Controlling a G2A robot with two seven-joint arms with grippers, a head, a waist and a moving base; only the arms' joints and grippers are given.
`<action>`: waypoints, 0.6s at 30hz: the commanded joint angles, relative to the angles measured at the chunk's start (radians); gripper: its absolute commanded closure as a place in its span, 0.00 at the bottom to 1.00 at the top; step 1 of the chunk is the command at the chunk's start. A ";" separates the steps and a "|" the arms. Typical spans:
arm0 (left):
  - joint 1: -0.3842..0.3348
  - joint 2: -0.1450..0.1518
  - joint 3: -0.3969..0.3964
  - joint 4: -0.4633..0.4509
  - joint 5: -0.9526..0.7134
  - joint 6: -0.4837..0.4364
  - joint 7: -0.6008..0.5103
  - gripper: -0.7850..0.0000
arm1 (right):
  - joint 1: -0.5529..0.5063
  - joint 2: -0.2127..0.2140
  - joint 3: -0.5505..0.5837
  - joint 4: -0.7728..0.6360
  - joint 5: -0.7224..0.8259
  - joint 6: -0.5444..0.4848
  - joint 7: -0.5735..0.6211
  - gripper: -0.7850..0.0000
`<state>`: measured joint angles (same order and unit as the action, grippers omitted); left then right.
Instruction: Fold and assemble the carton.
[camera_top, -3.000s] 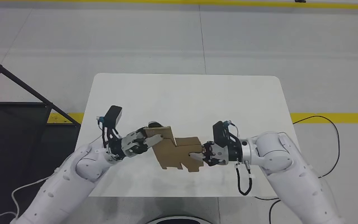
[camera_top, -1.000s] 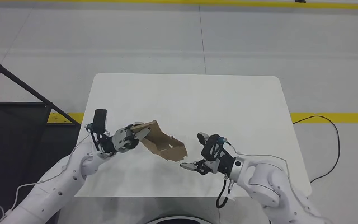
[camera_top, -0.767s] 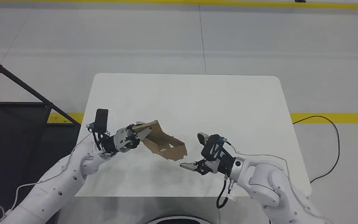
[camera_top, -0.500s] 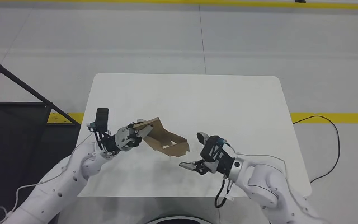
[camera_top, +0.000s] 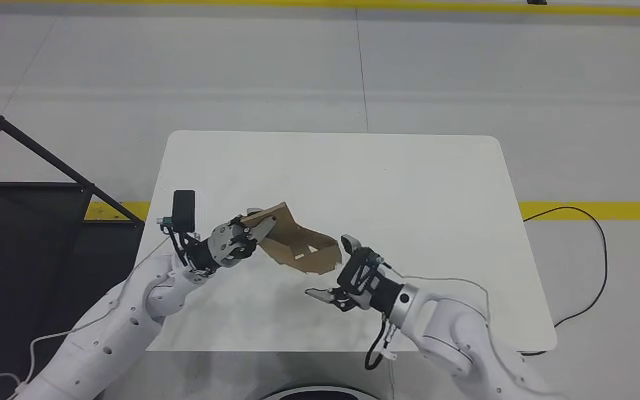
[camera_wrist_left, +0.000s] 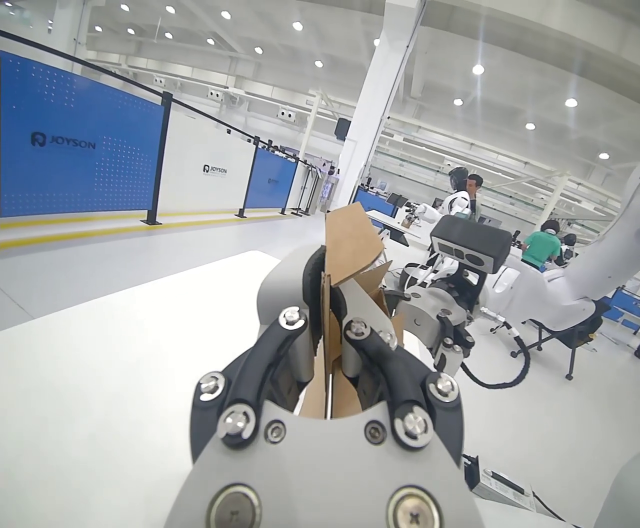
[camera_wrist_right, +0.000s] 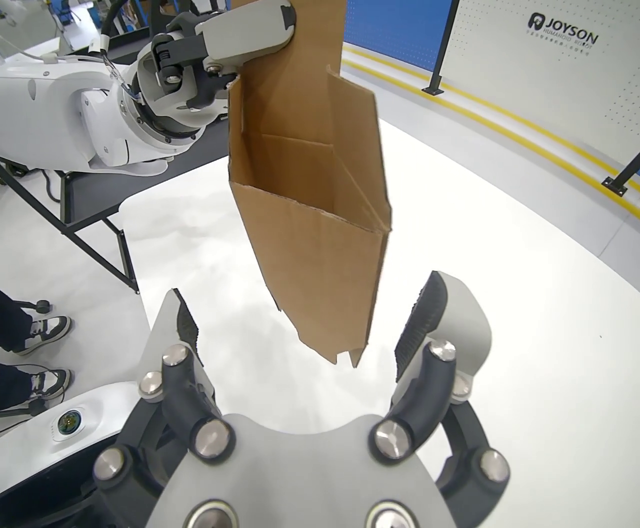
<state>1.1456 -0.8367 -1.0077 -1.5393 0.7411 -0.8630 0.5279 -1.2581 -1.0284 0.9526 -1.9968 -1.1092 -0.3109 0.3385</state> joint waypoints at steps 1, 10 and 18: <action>0.000 -0.005 -0.001 -0.001 -0.001 0.003 -0.007 1.00 | 0.007 -0.005 -0.015 -0.003 -0.017 0.017 0.006 0.00; 0.005 -0.026 -0.014 -0.003 -0.012 0.018 -0.020 1.00 | 0.026 -0.033 -0.077 -0.009 -0.084 0.128 0.009 0.00; 0.007 -0.045 -0.025 -0.003 -0.025 0.004 -0.033 1.00 | 0.040 -0.053 -0.104 0.003 -0.099 0.149 -0.006 0.00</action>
<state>1.1529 -0.8794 -1.0313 -1.5419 0.7168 -0.8565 0.4970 -1.2199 -1.0796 0.8503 -1.9954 -1.2068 -0.1600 0.3341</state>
